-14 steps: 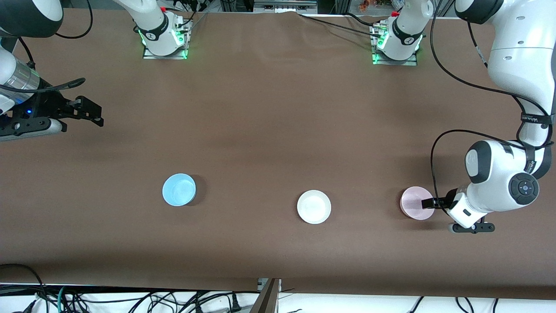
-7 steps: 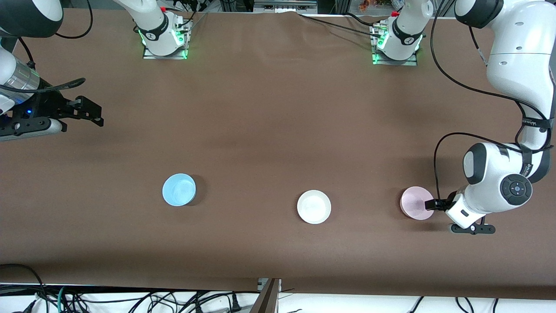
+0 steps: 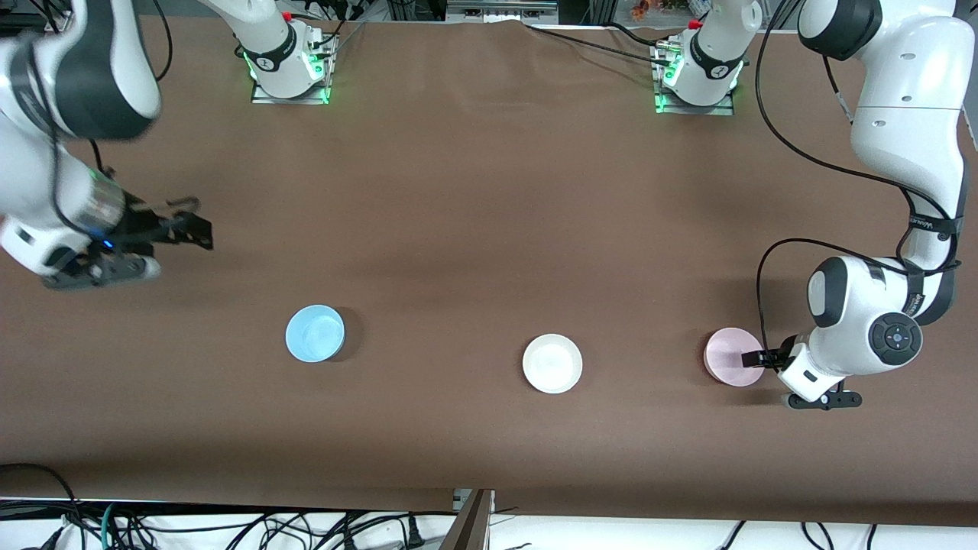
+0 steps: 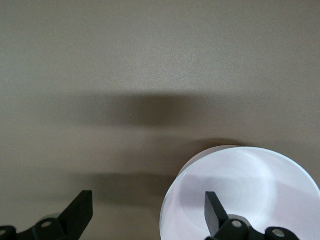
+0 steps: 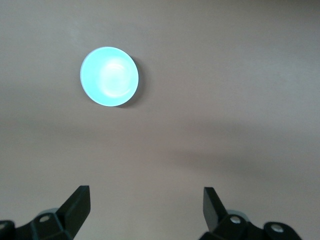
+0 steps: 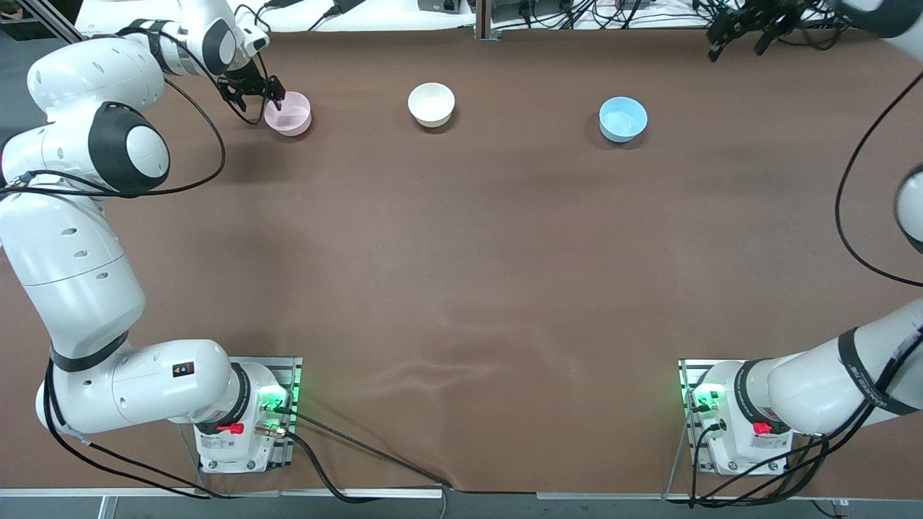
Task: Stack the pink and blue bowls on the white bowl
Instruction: 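Lower the left gripper onto the pink rim while the right gripper reaches the blue bowl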
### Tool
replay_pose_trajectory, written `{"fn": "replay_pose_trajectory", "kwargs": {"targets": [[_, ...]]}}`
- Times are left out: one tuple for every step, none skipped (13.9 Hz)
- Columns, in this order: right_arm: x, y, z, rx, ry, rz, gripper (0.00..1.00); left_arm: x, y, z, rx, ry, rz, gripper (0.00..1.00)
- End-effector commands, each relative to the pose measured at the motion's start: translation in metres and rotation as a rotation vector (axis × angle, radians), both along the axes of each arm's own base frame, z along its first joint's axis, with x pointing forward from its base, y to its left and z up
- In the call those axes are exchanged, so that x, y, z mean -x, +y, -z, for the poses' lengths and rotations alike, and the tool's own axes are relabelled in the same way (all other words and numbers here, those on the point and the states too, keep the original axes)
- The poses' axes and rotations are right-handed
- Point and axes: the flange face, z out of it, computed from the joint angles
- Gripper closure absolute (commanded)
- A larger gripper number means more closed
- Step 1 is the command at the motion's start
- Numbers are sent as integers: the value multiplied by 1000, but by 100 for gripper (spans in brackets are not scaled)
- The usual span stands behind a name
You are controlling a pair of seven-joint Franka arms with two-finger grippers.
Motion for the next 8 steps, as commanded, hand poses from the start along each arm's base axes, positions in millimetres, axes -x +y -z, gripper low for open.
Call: {"fn": "replay_pose_trajectory", "kwargs": {"targets": [[-22,13,27,-7,-32,-24,0,0,0,3,-20,2,-14,6],[-29,17,43,-3,-40,-29,0,1,0,5,-20,6,-14,8],[-39,19,68,3,-52,-27,0,2,1,5,-20,7,-15,9],[-50,25,100,-7,-65,-24,0,2,3,5,-20,7,-18,14],[-56,40,132,-27,-74,-26,0,2,5,5,-17,7,-23,13],[-63,47,155,-40,-93,-25,0,3,8,5,-17,9,-18,11],[-70,50,167,-47,-111,-20,0,3,13,5,-16,8,-23,12],[-71,54,182,-43,-105,-22,0,3,15,5,-14,8,-24,16]]}}
